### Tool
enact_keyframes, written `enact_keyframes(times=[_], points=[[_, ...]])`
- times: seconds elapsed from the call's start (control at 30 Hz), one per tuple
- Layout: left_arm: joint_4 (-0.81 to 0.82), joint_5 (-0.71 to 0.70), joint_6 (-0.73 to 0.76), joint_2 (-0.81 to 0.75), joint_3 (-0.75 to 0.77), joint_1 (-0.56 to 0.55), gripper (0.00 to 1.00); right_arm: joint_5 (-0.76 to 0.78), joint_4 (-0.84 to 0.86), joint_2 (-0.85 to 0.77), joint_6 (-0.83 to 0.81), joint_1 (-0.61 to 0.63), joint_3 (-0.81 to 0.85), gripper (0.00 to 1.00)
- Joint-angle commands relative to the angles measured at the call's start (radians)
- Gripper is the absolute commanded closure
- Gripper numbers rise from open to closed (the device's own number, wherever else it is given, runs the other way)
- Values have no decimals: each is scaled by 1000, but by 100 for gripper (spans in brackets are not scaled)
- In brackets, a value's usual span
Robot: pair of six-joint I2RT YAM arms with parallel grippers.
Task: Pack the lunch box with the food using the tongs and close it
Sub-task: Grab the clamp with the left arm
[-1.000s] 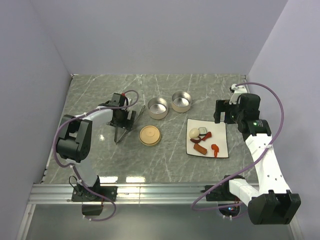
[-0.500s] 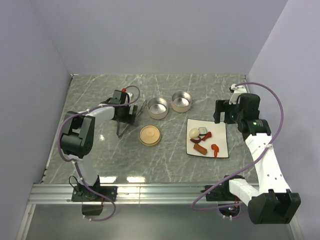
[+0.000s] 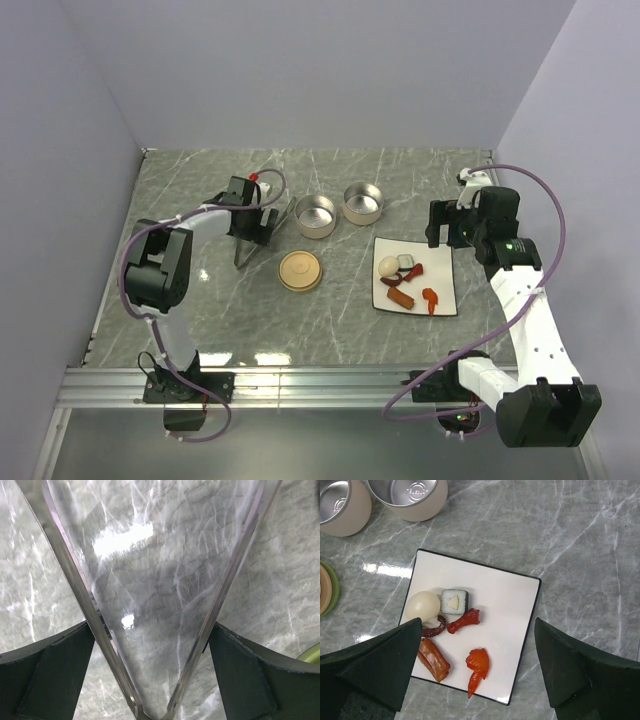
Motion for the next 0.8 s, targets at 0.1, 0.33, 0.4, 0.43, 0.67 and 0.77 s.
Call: enact_keyframes(times=[0.1,0.33,0.4,0.43,0.67,0.77], points=[[-76,-70,81,100,9,8,1,-6,5,3,-13,-6,9,0],[-102,-74,40,97,26,35,19,-18,1,5,-13,-4,14,0],[-107,-67,38,82,26,51,25,-25,1,0,-13,-4,15,0],[-116,-60,37,66,32,65,30,-28,1,-1,-12,-4,15,0],[-186,14,60,-11,78,114,57,-54,35,-56,10,-6,1,0],[-217,35,75,-53,96,115,61,-97,30,-55,7,-4,12,0]])
